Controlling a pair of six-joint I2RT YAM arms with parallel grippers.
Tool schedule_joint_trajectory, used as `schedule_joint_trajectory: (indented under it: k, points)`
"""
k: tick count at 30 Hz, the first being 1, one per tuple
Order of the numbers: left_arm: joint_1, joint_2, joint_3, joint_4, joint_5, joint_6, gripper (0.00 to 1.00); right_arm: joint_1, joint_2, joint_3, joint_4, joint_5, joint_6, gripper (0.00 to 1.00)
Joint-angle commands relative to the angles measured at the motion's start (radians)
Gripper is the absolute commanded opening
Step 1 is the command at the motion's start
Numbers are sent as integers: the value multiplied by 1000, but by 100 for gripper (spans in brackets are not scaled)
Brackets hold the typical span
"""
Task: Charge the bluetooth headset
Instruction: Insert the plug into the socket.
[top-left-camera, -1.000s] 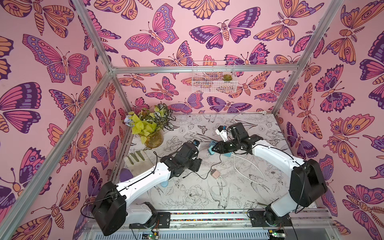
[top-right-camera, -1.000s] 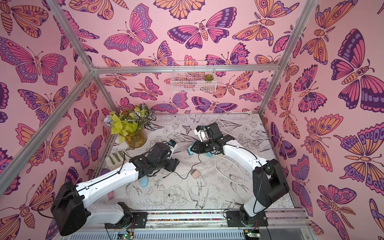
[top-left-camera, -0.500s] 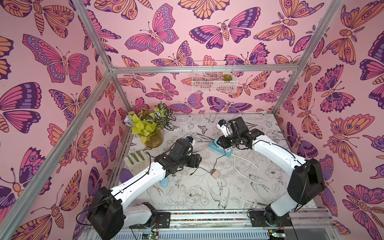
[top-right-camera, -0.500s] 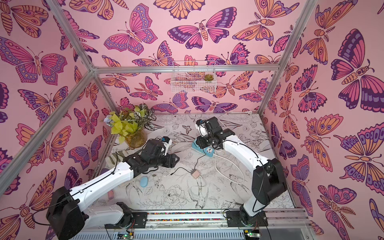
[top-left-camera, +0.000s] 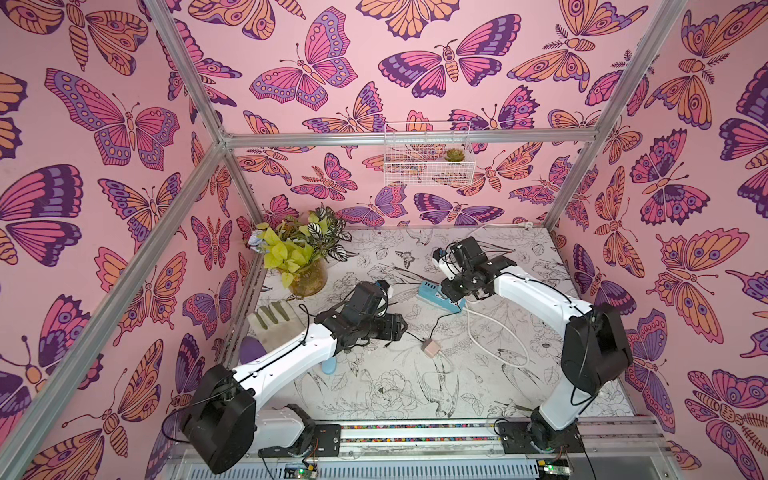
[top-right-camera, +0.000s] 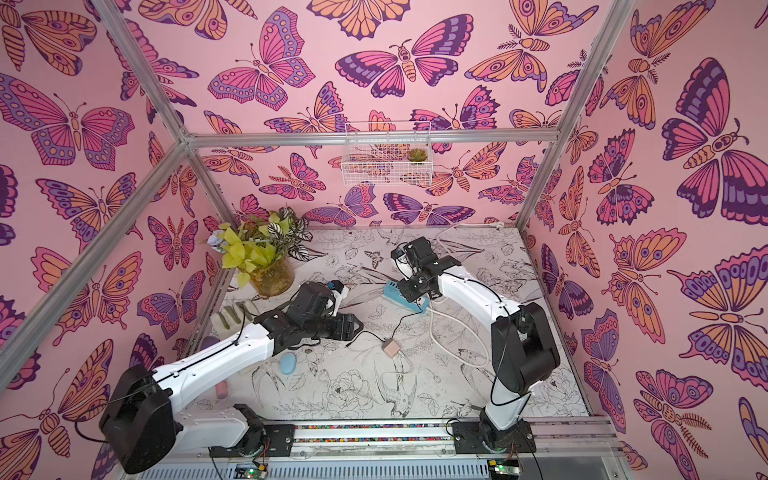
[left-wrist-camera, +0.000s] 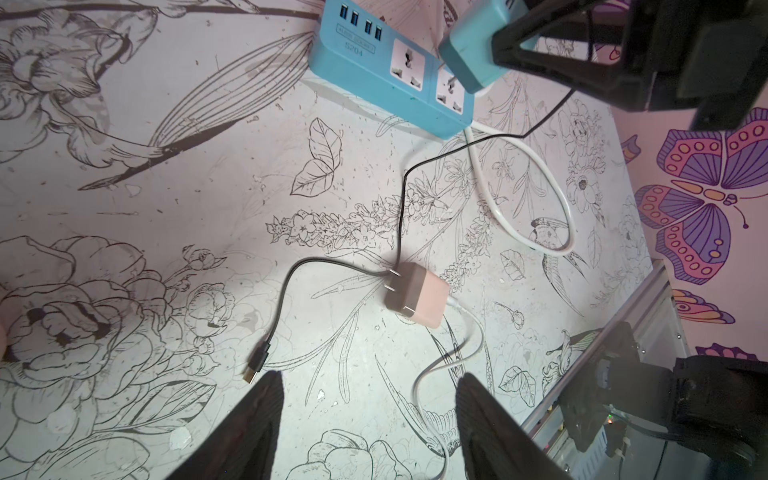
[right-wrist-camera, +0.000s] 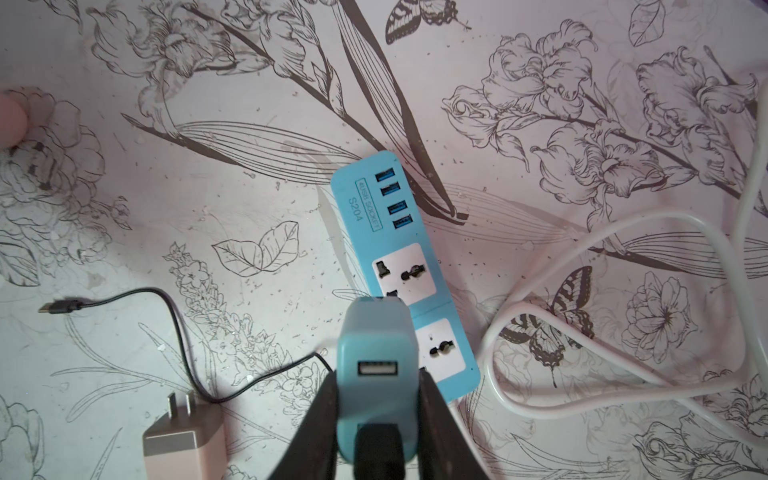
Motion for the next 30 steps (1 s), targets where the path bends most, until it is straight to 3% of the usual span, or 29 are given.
schedule_joint_trajectory:
  k: [1, 13, 30]
  points:
    - [7, 10, -19, 25, 41, -12, 68, -32, 2, 26, -6, -43, -67, 13]
    - [7, 44, -28, 72, 121, -41, 68, -69, 34, 14, 44, -159, -173, 14]
    - [7, 58, -45, 95, 146, -60, 68, -68, 98, 39, 54, -154, -218, 14]
